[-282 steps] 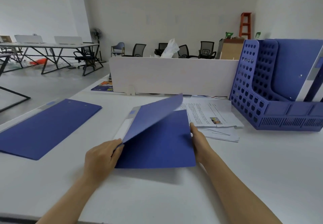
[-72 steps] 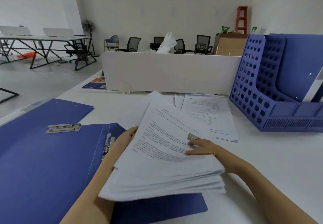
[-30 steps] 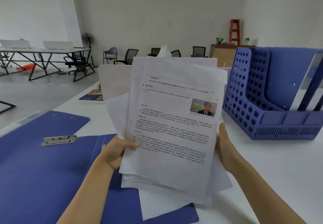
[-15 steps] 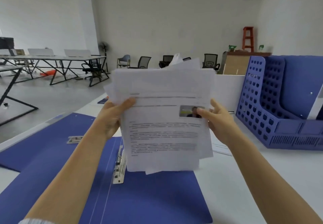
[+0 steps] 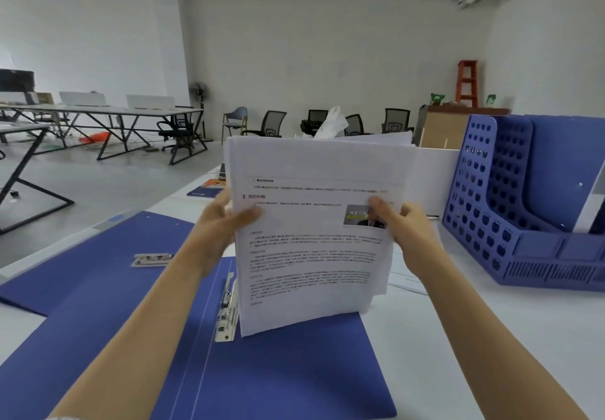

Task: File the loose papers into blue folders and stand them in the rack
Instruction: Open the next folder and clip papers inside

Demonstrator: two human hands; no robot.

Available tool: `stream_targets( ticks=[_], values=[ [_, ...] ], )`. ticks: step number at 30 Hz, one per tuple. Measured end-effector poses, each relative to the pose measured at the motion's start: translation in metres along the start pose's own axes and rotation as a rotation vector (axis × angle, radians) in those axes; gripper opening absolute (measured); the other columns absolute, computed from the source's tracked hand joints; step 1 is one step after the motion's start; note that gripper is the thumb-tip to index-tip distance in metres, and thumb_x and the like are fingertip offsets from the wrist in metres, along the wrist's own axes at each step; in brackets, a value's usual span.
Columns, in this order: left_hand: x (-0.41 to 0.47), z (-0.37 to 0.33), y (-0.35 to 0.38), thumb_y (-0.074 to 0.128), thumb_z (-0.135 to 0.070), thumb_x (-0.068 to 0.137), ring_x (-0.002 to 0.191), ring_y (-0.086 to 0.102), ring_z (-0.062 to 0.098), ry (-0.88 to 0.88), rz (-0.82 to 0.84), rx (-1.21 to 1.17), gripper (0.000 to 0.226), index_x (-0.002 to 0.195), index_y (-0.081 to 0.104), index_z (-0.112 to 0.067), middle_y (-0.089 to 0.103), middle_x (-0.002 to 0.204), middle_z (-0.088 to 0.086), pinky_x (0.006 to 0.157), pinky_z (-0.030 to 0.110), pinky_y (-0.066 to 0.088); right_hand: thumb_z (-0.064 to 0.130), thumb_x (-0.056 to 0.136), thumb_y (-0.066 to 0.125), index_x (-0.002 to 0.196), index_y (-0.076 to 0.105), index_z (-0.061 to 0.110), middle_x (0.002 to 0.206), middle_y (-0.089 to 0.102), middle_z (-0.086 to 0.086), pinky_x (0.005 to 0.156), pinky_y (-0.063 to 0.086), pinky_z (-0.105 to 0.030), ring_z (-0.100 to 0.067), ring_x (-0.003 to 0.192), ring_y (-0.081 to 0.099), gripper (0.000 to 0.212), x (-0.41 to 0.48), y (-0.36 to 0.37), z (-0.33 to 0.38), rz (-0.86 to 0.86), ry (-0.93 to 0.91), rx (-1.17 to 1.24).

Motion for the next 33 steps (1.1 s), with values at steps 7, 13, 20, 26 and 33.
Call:
stream_targets(
  ticks=[7,13,20,26,33],
  values=[
    [0.001,0.003,0.013,0.069,-0.01,0.065,0.066,0.071,0.012,0.041,-0.088,-0.017,0.016,0.067,0.076,-0.024,0.075,0.073,-0.006,0.054,0.024,0.057,0.04,0.066,0.075,0.057,0.064,0.02,0.047,0.063,0.01,0.057,0.051,-0.027,-0.001,0.047,0.058,0.025,0.005,0.002,0.015,0.056,-0.102,-0.063],
    [-0.012,0.028,0.016,0.081,-0.026,0.043,0.068,0.072,0.016,-0.099,-0.033,-0.021,0.047,0.087,0.066,-0.018,0.075,0.076,-0.002,0.056,0.027,0.058,0.019,0.082,0.065,0.075,0.064,0.019,0.057,0.069,0.008,0.052,0.056,-0.023,-0.015,0.061,0.065,0.007,-0.004,0.007,-0.01,0.112,0.005,0.109],
    [0.005,0.027,0.008,0.062,-0.01,0.082,0.061,0.07,0.014,-0.207,-0.261,0.015,0.005,0.086,0.064,-0.013,0.074,0.067,-0.003,0.058,0.031,0.06,0.008,0.088,0.055,0.085,0.063,0.018,0.062,0.071,0.009,0.052,0.055,-0.023,-0.006,0.058,0.068,0.012,0.002,0.008,-0.007,0.16,-0.009,0.137],
    [-0.007,0.07,-0.001,0.057,-0.016,0.089,0.078,0.065,0.029,-0.471,-0.301,0.052,0.026,0.11,0.059,0.0,0.068,0.093,0.016,0.069,0.039,0.054,0.004,0.088,0.055,0.102,0.06,0.018,0.111,0.068,-0.009,0.071,0.056,-0.026,-0.016,0.085,0.067,0.021,-0.028,0.007,-0.082,0.3,0.3,-0.205],
    [-0.013,0.092,-0.026,0.048,-0.021,0.094,0.118,0.051,0.027,-0.316,-0.396,0.785,0.047,0.137,0.04,-0.006,0.054,0.127,0.007,0.09,0.037,0.04,-0.003,0.088,0.04,0.106,0.062,0.011,0.095,0.058,-0.005,0.046,0.039,-0.011,-0.007,0.065,0.05,0.031,-0.034,-0.016,-0.1,0.149,0.414,-0.571]
  ],
)
Point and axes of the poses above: each hand's wrist, its own x-axis towards the middle knuckle, its own y-axis out of the palm, z = x × y, the point moved 1 cm from there along x, towards the middle knuckle
